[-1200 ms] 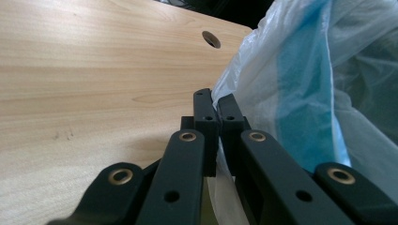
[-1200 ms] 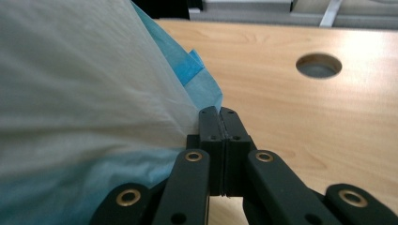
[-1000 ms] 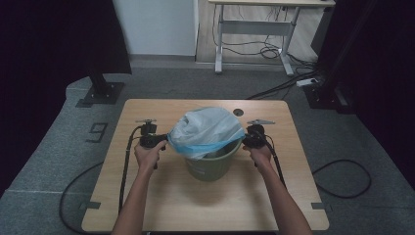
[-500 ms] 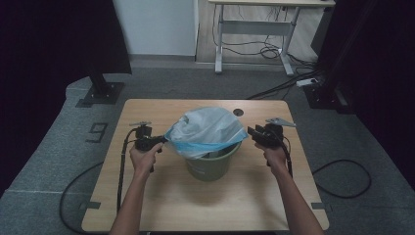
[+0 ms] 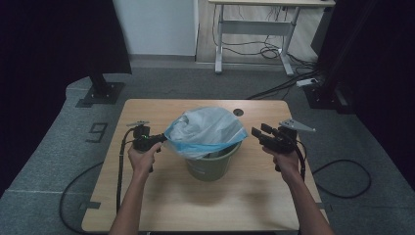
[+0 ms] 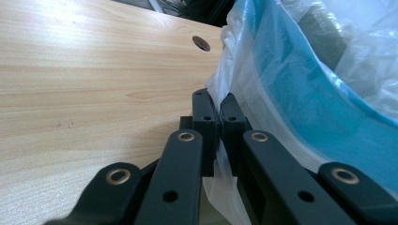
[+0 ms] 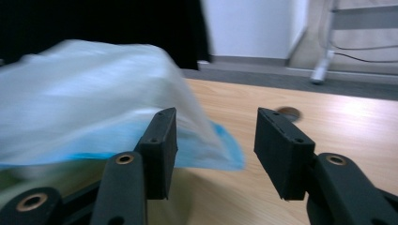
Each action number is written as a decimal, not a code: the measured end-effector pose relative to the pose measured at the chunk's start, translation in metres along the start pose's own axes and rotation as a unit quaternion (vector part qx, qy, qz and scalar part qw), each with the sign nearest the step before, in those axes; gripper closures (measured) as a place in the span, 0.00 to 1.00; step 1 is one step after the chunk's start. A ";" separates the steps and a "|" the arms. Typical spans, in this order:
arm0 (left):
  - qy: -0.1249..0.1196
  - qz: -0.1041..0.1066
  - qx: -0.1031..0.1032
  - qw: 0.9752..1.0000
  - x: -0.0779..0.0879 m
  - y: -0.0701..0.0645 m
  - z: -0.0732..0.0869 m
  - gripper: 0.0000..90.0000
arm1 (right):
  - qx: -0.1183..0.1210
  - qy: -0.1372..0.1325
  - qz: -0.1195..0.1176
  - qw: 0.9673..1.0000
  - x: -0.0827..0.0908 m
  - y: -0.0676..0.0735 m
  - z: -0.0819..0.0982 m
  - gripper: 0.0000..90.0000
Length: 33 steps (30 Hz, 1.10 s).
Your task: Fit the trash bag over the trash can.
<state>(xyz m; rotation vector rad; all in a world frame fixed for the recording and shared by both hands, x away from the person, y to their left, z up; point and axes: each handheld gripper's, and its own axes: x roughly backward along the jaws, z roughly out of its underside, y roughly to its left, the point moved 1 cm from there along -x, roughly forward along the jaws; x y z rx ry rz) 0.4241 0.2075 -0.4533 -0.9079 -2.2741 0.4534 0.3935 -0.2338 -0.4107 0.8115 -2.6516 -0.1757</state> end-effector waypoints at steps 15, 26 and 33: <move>0.002 -0.004 -0.013 1.000 -0.001 -0.007 0.000 0.98 | 0.000 0.032 -0.070 0.997 -0.004 0.032 0.000 0.51; -0.003 -0.006 -0.013 1.000 0.001 -0.009 0.001 0.98 | 0.005 0.040 -0.081 0.996 0.001 0.042 -0.004 0.90; -0.007 -0.011 -0.015 1.000 0.004 -0.009 0.000 0.98 | 0.036 0.046 -0.055 0.997 0.004 0.052 -0.006 0.98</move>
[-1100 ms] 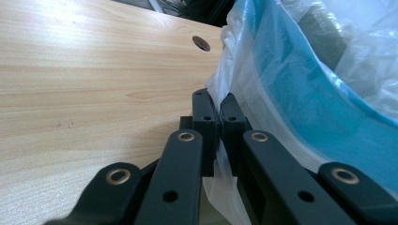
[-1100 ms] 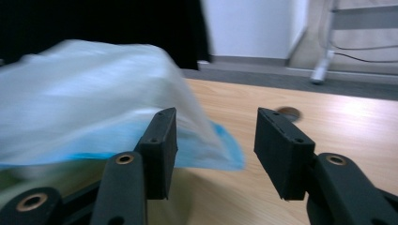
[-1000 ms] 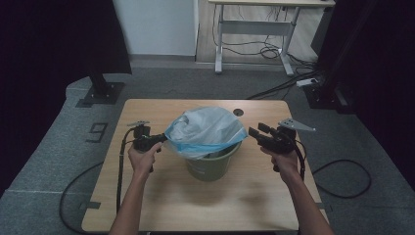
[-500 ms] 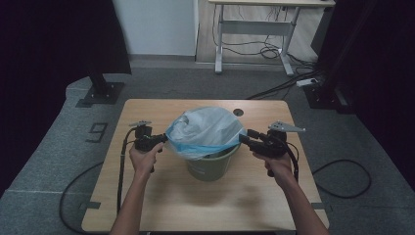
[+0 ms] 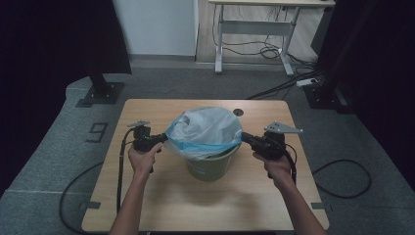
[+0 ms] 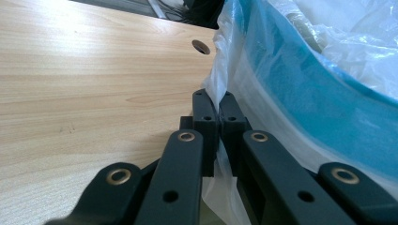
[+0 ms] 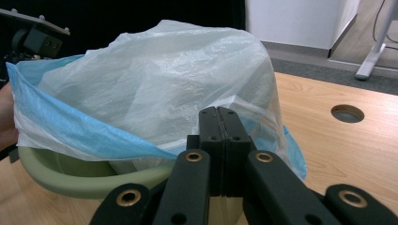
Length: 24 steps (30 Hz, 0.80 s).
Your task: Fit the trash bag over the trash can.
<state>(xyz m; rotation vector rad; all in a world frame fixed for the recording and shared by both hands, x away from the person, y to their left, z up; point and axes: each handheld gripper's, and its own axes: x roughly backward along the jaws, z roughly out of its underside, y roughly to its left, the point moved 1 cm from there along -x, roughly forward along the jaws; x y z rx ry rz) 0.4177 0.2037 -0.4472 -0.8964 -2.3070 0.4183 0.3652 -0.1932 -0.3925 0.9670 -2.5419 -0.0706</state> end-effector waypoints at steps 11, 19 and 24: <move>-0.005 0.005 -0.004 1.000 0.006 -0.002 -0.001 0.99 | 0.006 -0.028 -0.019 0.999 0.028 0.008 0.011 0.99; -0.004 0.004 -0.005 1.000 0.007 -0.002 -0.001 0.99 | 0.017 -0.032 -0.031 0.999 0.039 0.015 0.023 0.99; -0.004 0.003 -0.005 1.000 0.008 -0.002 -0.001 0.99 | 0.013 -0.032 -0.032 0.999 0.038 0.012 0.026 0.99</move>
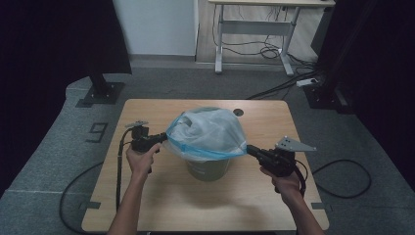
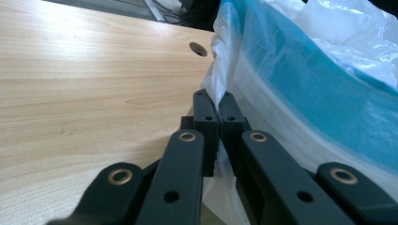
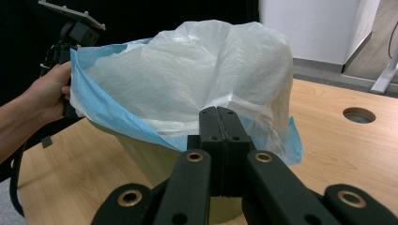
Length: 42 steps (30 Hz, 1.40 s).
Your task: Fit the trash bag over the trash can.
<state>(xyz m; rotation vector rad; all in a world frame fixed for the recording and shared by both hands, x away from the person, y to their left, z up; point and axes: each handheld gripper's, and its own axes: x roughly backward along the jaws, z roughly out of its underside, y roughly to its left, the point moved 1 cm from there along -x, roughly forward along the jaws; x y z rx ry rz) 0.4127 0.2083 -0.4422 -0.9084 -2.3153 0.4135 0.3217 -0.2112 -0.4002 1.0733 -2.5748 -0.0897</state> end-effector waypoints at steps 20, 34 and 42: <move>0.017 -0.001 0.009 1.000 -0.007 0.011 0.012 0.99 | 0.012 0.046 -0.007 0.999 -0.018 0.000 0.051 0.99; 0.029 0.000 0.002 1.000 -0.015 0.017 0.024 0.99 | 0.044 0.042 0.029 0.998 -0.037 -0.006 0.078 0.98; 0.037 0.000 0.009 0.999 -0.022 0.021 0.029 0.99 | 0.029 0.057 0.040 0.997 -0.046 -0.021 0.092 0.98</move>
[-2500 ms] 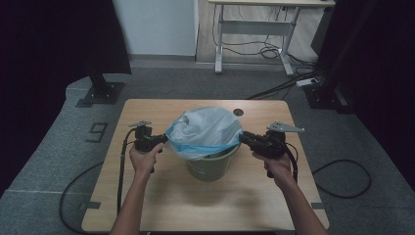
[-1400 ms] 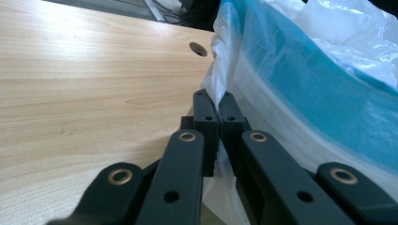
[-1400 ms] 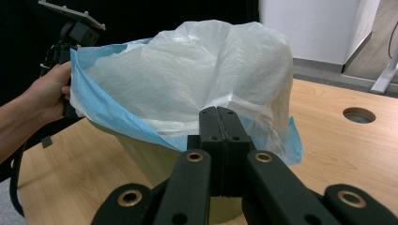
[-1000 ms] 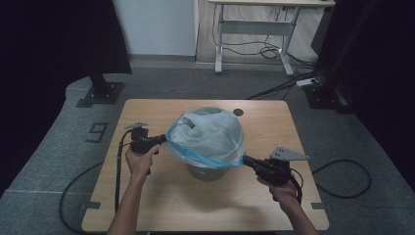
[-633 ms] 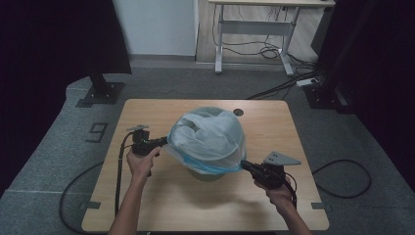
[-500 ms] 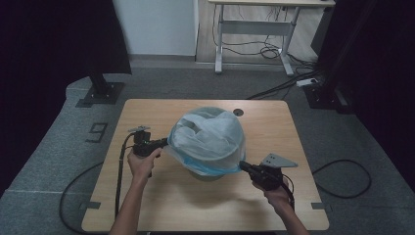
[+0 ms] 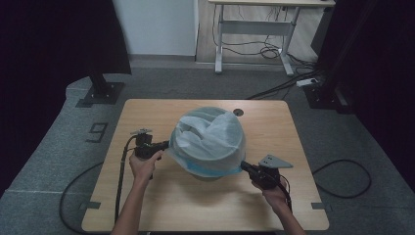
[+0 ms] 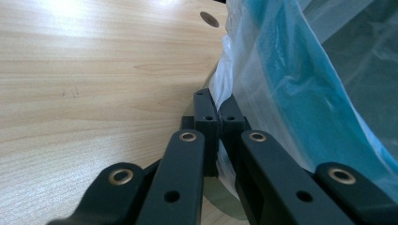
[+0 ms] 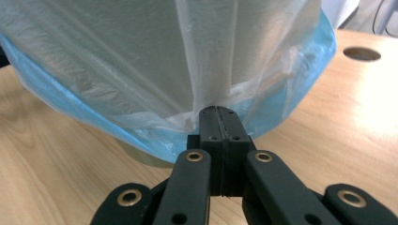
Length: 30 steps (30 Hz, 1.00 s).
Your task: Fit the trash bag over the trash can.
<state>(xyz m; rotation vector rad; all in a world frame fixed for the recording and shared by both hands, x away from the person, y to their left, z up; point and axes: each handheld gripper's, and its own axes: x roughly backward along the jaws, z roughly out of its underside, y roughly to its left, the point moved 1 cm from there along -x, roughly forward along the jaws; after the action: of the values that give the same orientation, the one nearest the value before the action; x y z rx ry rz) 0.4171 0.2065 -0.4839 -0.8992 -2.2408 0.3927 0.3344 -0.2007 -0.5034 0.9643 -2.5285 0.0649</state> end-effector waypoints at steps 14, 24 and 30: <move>0.029 -0.002 0.007 1.000 -0.017 0.003 0.004 0.99 | -0.028 0.045 0.020 0.998 -0.020 -0.019 0.024 0.98; 0.047 -0.006 0.009 0.999 -0.029 0.007 0.010 0.99 | -0.052 0.066 0.024 0.996 -0.037 -0.025 0.033 0.98; 0.059 -0.020 0.012 0.998 -0.032 0.011 0.013 0.99 | -0.059 0.075 0.016 0.995 -0.050 -0.023 0.034 0.98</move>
<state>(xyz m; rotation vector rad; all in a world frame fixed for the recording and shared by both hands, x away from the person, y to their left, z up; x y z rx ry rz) 0.4304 0.1923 -0.5143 -0.8411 -2.1390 0.3388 0.3696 -0.1935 -0.5570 0.8405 -2.3812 -0.0020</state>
